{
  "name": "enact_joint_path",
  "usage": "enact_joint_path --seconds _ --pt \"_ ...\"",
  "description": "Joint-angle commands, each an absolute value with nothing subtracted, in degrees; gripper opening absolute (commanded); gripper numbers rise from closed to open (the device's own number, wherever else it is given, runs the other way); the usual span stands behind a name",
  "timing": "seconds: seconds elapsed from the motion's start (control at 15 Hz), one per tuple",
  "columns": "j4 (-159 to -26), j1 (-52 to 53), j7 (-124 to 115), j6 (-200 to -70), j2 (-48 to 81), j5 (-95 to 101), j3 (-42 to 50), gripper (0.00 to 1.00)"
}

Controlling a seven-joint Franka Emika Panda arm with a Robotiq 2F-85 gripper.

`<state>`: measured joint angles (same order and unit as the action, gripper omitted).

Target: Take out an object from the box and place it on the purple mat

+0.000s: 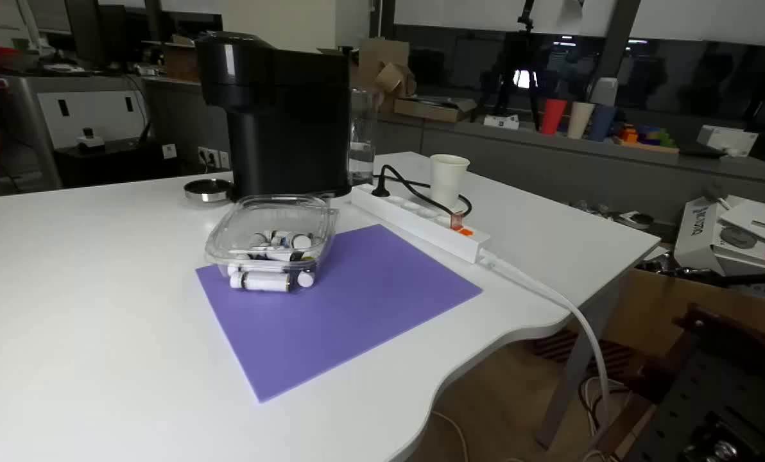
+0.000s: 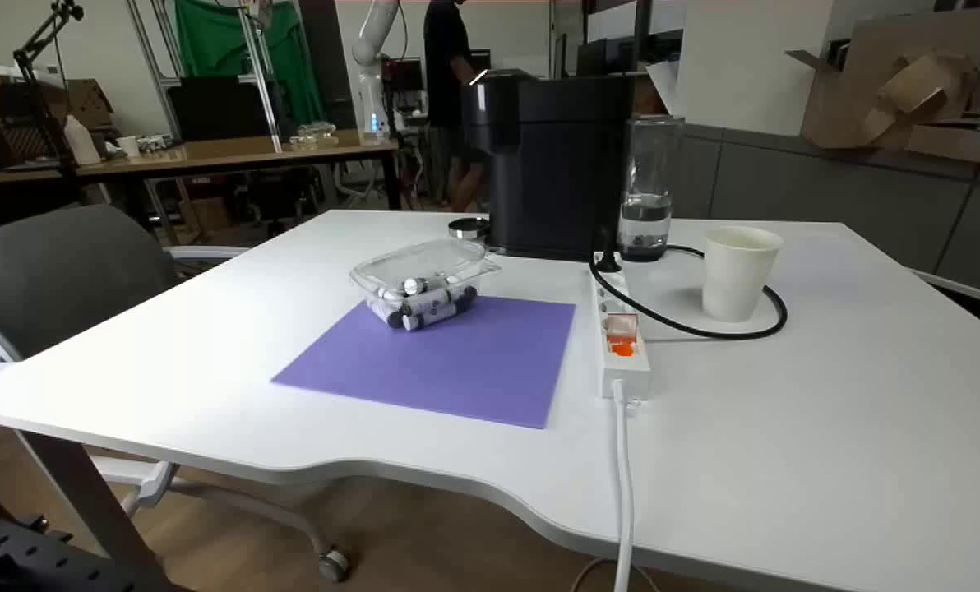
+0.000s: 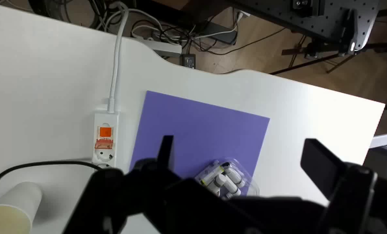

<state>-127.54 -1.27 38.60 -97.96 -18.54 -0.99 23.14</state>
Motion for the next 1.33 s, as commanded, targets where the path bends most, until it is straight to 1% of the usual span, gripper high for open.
enact_joint_path --seconds 0.0,0.67,0.73,1.0,1.27 --pt "-127.4 -3.9 39.3 -97.9 -18.1 -1.7 20.8 1.0" --pt "-127.7 -3.9 39.0 -99.2 -17.1 -2.9 20.8 1.0" --pt "-128.2 -4.3 38.2 -101.4 -16.4 -3.2 20.3 1.0" --pt "-132.2 -4.5 38.1 -117.9 -11.1 -3.6 17.5 1.0" --pt "-134.6 -3.4 39.2 -133.0 -1.7 -8.1 13.8 1.0"
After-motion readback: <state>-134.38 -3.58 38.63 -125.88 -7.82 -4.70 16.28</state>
